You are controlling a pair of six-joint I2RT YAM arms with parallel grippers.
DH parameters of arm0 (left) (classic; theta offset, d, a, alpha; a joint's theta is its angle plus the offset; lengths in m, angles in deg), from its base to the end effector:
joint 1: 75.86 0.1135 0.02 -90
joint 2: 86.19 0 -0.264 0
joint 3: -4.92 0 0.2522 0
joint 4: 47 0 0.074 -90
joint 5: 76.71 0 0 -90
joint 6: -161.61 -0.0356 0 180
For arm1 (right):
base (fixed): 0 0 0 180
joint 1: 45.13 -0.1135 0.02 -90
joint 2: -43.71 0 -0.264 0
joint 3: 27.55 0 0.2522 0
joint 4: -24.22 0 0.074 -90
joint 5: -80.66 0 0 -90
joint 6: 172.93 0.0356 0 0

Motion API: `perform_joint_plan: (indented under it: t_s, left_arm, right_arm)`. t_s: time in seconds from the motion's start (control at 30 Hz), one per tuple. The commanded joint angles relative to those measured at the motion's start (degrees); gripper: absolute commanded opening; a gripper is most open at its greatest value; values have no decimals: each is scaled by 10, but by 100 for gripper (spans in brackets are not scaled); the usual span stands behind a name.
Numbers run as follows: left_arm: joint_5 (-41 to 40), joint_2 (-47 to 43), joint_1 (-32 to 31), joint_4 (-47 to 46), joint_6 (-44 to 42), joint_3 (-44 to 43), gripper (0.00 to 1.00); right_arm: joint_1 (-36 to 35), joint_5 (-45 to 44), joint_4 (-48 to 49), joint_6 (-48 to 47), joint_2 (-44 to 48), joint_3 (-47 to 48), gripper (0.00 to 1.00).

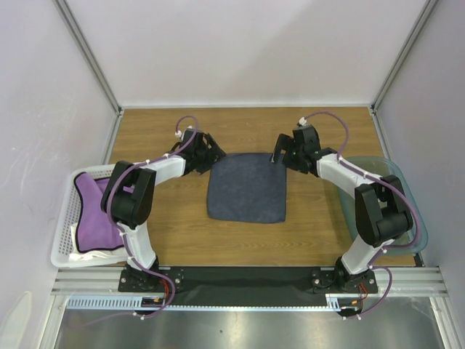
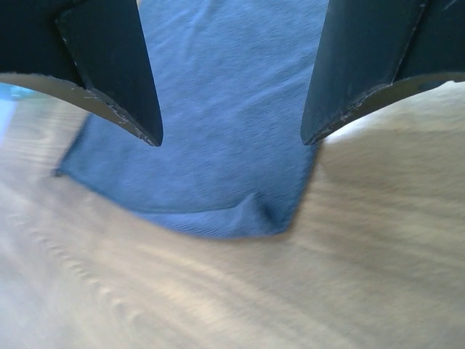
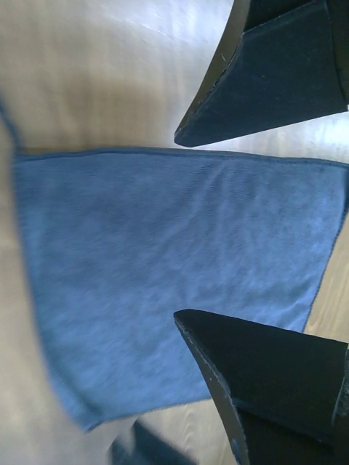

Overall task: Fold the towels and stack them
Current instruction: Flatten out the crumpled towel

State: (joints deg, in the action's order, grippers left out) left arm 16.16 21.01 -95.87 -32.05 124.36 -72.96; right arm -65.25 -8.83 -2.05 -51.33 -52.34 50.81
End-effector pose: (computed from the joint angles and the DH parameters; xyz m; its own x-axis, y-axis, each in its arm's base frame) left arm 0.3719 -0.1373 0.1657 -0.6959 -0.5927 -0.4056 -0.2948 0.7507 -0.5911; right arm 0.3445 0.1265 0.2233 -0.7385 0.2875 -0.6099 0.0434 0.9230 0.3824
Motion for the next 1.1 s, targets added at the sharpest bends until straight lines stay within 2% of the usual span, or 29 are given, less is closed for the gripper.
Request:
perform_joint_plan:
  t_s: [0.0, 0.6, 0.9, 1.0, 1.07]
  left_arm:
    - [13, -8, -3, -69, 38, -6, 82]
    - [3, 64, -2, -95, 48, -57, 75]
    - [-24, 82, 0, -118, 54, -72, 64]
    - [-27, 85, 3, -132, 56, -78, 63]
    - [-60, 86, 4, -146, 57, -79, 63]
  right_arm:
    - [-12, -21, 33, 35, 22, -24, 100]
    - [-19, -46, 10, 22, 19, -15, 100]
    - [-19, -60, -1, 17, 28, -18, 100]
    - [-18, -63, -1, 17, 28, -18, 100]
    - [-18, -64, 2, 18, 26, -21, 100]
